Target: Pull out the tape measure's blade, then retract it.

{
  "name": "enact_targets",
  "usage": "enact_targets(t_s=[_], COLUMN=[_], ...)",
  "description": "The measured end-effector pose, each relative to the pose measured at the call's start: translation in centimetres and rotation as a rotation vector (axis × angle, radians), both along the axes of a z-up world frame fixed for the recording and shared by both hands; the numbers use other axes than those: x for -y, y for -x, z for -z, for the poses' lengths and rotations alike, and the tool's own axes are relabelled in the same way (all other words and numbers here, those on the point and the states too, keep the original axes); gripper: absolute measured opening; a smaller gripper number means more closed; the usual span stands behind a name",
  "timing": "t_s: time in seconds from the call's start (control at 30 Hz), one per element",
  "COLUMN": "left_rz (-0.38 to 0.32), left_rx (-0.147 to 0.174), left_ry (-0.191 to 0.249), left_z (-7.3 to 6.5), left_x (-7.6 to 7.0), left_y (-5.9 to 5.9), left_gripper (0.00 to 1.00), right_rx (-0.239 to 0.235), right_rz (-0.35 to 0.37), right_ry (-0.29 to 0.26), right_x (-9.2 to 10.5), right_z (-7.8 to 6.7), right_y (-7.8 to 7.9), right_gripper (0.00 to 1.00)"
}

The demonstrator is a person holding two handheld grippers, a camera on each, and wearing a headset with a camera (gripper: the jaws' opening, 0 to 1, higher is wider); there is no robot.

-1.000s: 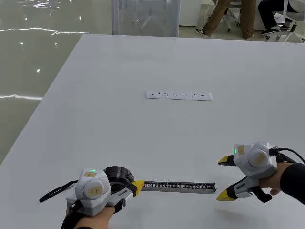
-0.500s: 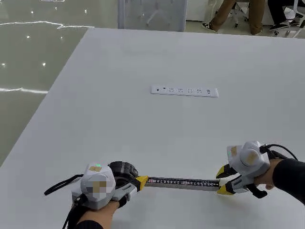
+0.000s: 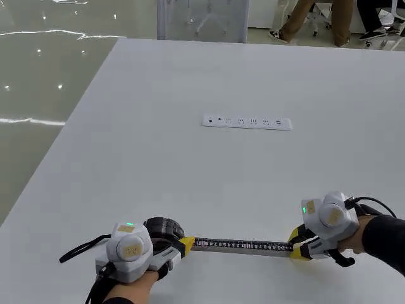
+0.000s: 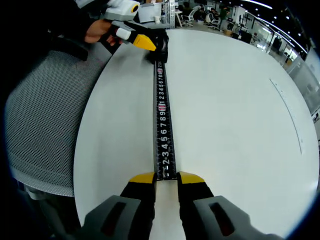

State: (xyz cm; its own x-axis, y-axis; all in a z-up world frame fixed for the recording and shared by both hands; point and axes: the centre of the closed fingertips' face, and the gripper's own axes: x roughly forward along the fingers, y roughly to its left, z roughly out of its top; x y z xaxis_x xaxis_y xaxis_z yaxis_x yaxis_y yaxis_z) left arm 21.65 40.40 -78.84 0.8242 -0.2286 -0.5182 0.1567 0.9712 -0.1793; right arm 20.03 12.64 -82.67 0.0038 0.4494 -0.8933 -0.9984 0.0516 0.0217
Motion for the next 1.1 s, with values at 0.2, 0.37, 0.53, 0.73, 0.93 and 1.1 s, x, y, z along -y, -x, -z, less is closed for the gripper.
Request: enact_targets(t_s=[0.2, 0.37, 0.53, 0.73, 0.93, 1.1], left_rz=[-0.005, 0.0, -0.029, -0.07, -0.088, -0.041], left_rx=[-0.015, -0.043, -0.081, -0.092, -0.083, -0.035], left_ry=[0.02, 0.026, 0.07, 0.06, 0.015, -0.073], left_z=[0.3, 1.0, 1.0, 1.2, 1.3, 0.9], left_x=[0.2, 0.8, 1.1, 0.9, 0.3, 0.1], left_y=[0.0, 0.2, 0.0, -0.2, -0.2, -0.6], left_gripper=[0.75, 0.71, 0.76, 0.75, 0.65, 0.65], right_rx=[0.008, -0.003, -0.011, -0.016, -0.025, -0.018], right_rz=[0.009, 0.068, 0.095, 0.088, 0.109, 0.113], right_ry=[-0.002, 0.019, 0.035, 0.046, 0.057, 0.056], right_x=[0.0, -0.1, -0.1, -0.1, -0.1, -0.1], right_z=[0.0, 0.0, 0.0, 0.0, 0.1, 0.1], right_y=[0.2, 0.1, 0.1, 0.1, 0.0, 0.1], right_gripper=[0.13, 0.12, 0.12, 0.12, 0.12, 0.12])
